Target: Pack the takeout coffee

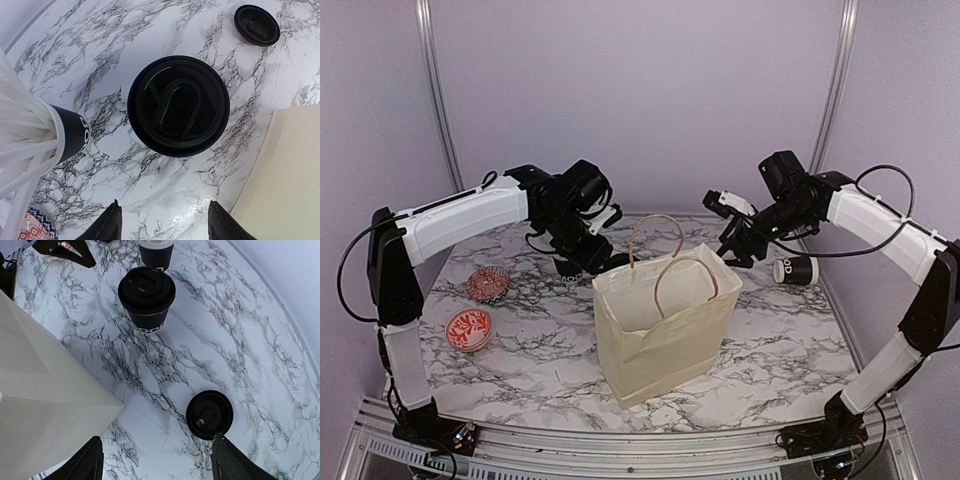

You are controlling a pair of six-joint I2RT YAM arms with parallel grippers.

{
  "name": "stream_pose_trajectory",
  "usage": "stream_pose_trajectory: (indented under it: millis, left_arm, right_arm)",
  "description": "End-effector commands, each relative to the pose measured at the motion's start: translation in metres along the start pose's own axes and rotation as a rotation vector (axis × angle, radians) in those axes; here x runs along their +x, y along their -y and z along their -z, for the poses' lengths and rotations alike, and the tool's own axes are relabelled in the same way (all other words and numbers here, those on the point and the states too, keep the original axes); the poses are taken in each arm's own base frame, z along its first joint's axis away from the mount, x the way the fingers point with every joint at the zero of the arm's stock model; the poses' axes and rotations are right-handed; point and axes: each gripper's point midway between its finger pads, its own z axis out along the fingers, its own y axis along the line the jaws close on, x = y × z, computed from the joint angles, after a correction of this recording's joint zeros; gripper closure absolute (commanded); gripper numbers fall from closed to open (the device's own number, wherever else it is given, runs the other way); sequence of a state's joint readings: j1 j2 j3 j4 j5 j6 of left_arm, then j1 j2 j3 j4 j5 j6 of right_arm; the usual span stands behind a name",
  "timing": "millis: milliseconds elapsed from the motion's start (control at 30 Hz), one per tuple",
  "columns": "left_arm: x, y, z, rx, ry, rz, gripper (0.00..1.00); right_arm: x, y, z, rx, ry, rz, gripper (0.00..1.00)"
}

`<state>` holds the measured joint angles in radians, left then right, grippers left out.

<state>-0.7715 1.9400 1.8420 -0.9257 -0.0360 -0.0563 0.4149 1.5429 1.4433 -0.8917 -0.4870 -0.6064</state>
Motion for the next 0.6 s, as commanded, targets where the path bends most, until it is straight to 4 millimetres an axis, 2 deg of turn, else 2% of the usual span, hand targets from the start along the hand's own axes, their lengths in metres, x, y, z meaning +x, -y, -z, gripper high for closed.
stream_pose_trajectory:
  millis: [0,100,167,233,400,467,500,567]
  left_arm:
    - [0.011,-0.003,0.028,-0.032,0.019,0.011,0.37]
    - [0.014,-0.006,0.048,-0.037,0.055,0.023,0.34]
    - [0.013,-0.010,0.057,-0.055,0.075,0.026,0.32]
    - [0.007,-0.012,0.064,-0.069,0.108,0.021,0.29]
    - [-0.023,-0.022,0.073,-0.129,0.240,-0.002,0.16]
    - [-0.035,-0.029,0.080,-0.171,0.305,0.004,0.11]
    - [-0.041,-0.032,0.084,-0.189,0.336,0.013,0.03]
    - [-0.048,-0.036,0.091,-0.211,0.390,0.033,0.01]
  right_arm:
    - [-0.056,0.002,0.057,0.063,0.142,0.093,0.28]
    - [-0.078,-0.025,0.075,-0.056,0.232,0.136,0.27]
    - [-0.086,-0.049,0.079,-0.176,0.282,0.163,0.26]
    - [-0.088,-0.063,0.070,-0.229,0.270,0.183,0.26]
    - [-0.080,-0.083,0.026,-0.227,0.127,0.264,0.25]
    - [-0.080,-0.087,0.017,-0.221,0.101,0.284,0.27]
    - [-0.082,-0.087,0.015,-0.213,0.097,0.292,0.27]
    - [-0.089,-0.088,0.014,-0.192,0.111,0.306,0.30]
